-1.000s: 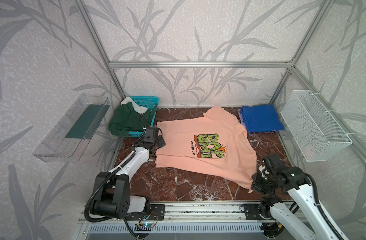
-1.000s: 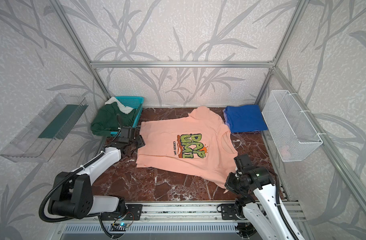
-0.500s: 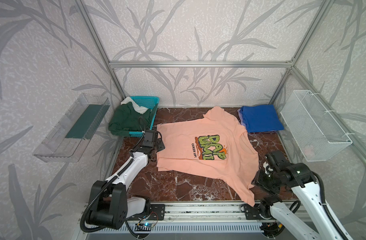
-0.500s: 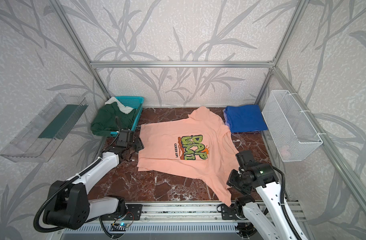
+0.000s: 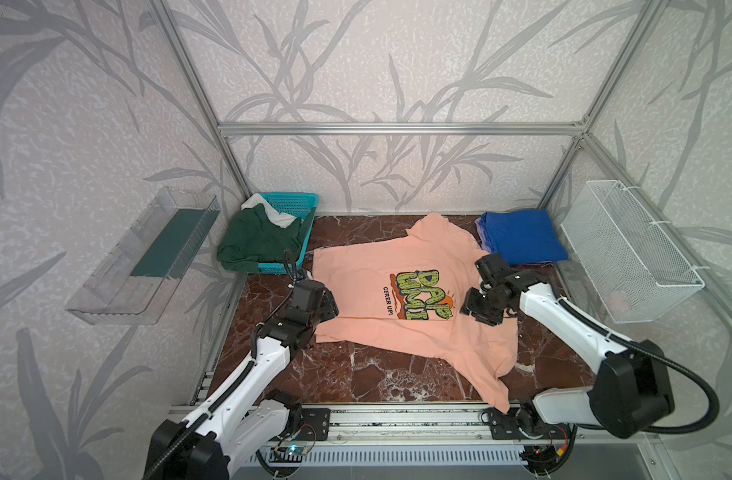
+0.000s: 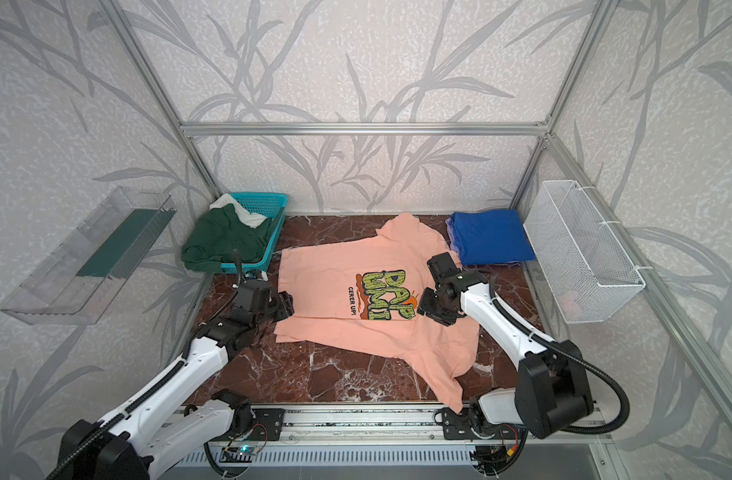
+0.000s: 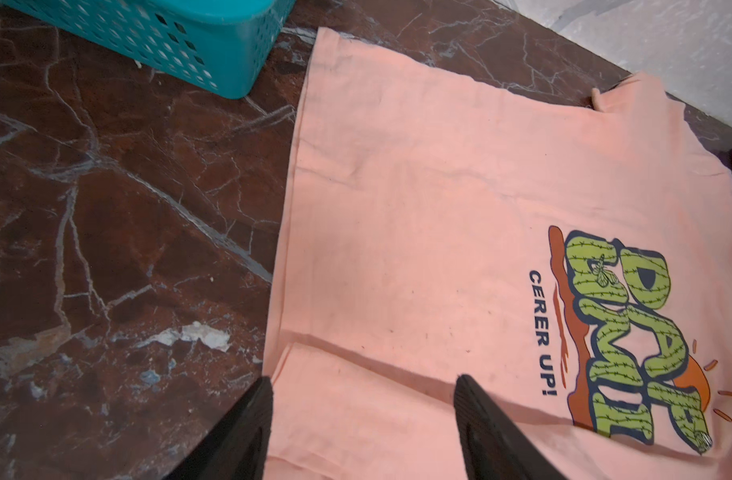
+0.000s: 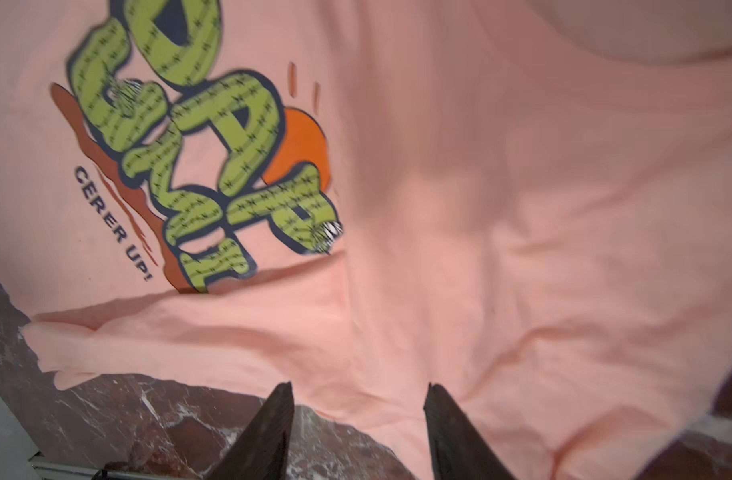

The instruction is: Fold and stack the t-shirts

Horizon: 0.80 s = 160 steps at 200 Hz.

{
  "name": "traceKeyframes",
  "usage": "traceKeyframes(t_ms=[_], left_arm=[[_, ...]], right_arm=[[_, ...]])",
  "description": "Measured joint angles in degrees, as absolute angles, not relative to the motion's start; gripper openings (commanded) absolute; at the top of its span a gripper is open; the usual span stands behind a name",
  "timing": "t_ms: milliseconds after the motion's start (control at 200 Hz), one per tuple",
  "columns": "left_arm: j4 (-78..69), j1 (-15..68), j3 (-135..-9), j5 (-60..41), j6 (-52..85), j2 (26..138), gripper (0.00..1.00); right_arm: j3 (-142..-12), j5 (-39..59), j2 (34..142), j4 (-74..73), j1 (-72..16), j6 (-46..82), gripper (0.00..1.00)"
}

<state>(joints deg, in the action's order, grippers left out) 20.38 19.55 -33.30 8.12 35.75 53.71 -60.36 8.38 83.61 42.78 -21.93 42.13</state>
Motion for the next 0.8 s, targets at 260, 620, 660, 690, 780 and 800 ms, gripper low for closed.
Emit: traceKeyframes(t_ms=[260,620,660,690,780,800], left_arm=[[26.2,23.31,-29.28,9.45,40.91,50.43,0.7],[27.05,23.53,-29.67,10.63,42.06,55.09,0.71],[26.76,23.53,-29.69,10.9,41.95,55.16,0.72],[26.61,23.51,-29.76,11.11,41.93,55.22,0.72],[26.5,23.11,-31.18,12.01,41.19,56.47,0.72],[26.44,23.11,-31.68,12.1,41.06,56.88,0.72]], right_arm=[[-79.59,3.46,106.39,35.14,-28.05,38.41,0.53],[-94.41,1.52,122.52,32.64,-29.8,35.27,0.54],[-95.53,1.39,123.92,32.51,-29.8,35.24,0.54],[-96.29,1.19,124.92,32.53,-29.8,35.24,0.54],[-98.0,0.62,127.42,32.67,-29.8,35.27,0.54],[-98.39,0.49,127.92,32.71,-29.78,35.27,0.54]])
